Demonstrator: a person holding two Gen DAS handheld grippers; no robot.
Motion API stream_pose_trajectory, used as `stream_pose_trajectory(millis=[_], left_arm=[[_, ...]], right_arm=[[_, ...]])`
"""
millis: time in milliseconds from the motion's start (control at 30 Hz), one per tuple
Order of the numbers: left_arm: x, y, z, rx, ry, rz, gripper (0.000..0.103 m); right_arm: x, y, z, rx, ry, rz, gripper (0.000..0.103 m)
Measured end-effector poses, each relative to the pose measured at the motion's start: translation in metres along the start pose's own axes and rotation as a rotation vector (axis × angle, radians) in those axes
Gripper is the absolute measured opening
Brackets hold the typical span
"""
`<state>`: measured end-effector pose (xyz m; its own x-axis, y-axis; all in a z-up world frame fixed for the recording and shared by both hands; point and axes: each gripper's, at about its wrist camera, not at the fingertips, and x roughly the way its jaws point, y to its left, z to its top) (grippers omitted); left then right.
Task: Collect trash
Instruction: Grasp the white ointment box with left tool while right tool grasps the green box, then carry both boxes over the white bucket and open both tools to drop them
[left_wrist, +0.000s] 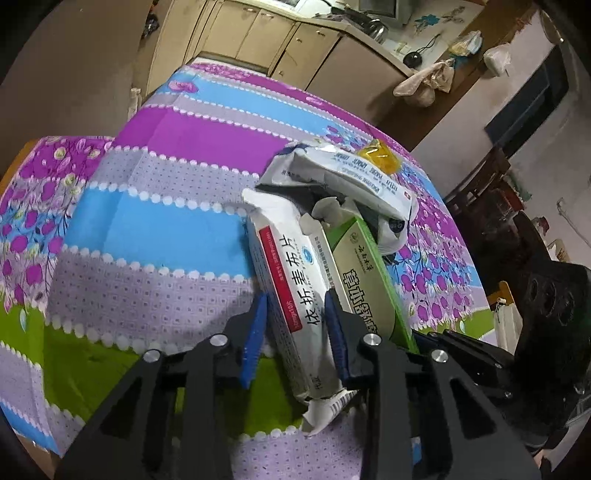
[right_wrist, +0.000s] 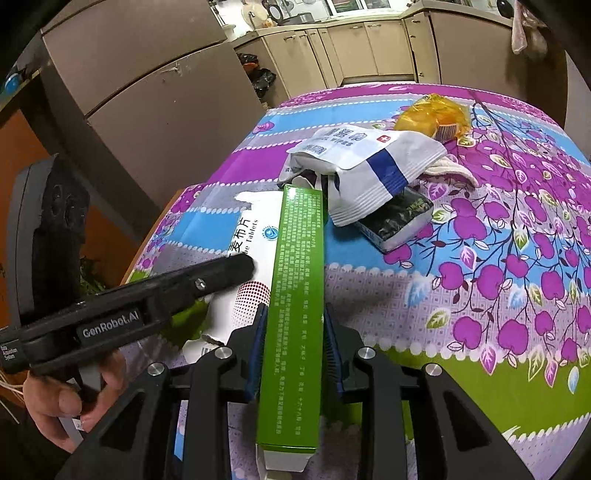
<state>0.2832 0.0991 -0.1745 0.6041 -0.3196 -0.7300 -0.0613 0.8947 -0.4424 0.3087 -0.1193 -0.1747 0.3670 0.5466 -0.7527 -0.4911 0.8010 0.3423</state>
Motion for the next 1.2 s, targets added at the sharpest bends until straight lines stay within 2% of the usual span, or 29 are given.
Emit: stream_pose_trajectory(millis=[200, 400, 600, 700, 900, 1000, 1167, 1200], left_arm=[[-0.004, -0.006, -0.004, 0.018, -0.018, 0.024, 0.025], [-0.033, -0.018, -0.006, 0.067, -0.093, 0.049, 0.023], [-0.055, -0.019, -0.005, 0.08, -0.123, 0.018, 0.023], [-0.058, -0.021, -0.006, 0.093, -0.127, 0.016, 0.022], [-0.054, -0.024, -0.01, 0.116, -0.12, 0.036, 0.021], [-0.053, -0.021, -0.01, 0.113, -0.117, 0.041, 0.021], [-0.051, -0.021, -0.011, 0.12, -0.114, 0.062, 0.021], [-0.052, -0.019, -0.012, 0.115, -0.115, 0.065, 0.021]], right_arm=[[-0.001, 0.007, -0.002, -0.011, -0.009, -0.021, 0.029], [-0.017, 0.026, -0.003, -0.054, -0.073, -0.046, 0.028], [-0.033, 0.028, -0.007, -0.014, -0.131, 0.017, 0.029], [-0.034, 0.025, -0.01, 0.002, -0.125, 0.051, 0.029], [-0.041, 0.013, -0.019, 0.021, -0.131, 0.03, 0.029], [-0.042, 0.007, -0.019, 0.027, -0.119, 0.0, 0.002], [-0.036, 0.008, -0.014, 0.037, -0.08, -0.029, 0.003], [-0.037, 0.009, -0.013, 0.045, -0.083, -0.044, 0.008]])
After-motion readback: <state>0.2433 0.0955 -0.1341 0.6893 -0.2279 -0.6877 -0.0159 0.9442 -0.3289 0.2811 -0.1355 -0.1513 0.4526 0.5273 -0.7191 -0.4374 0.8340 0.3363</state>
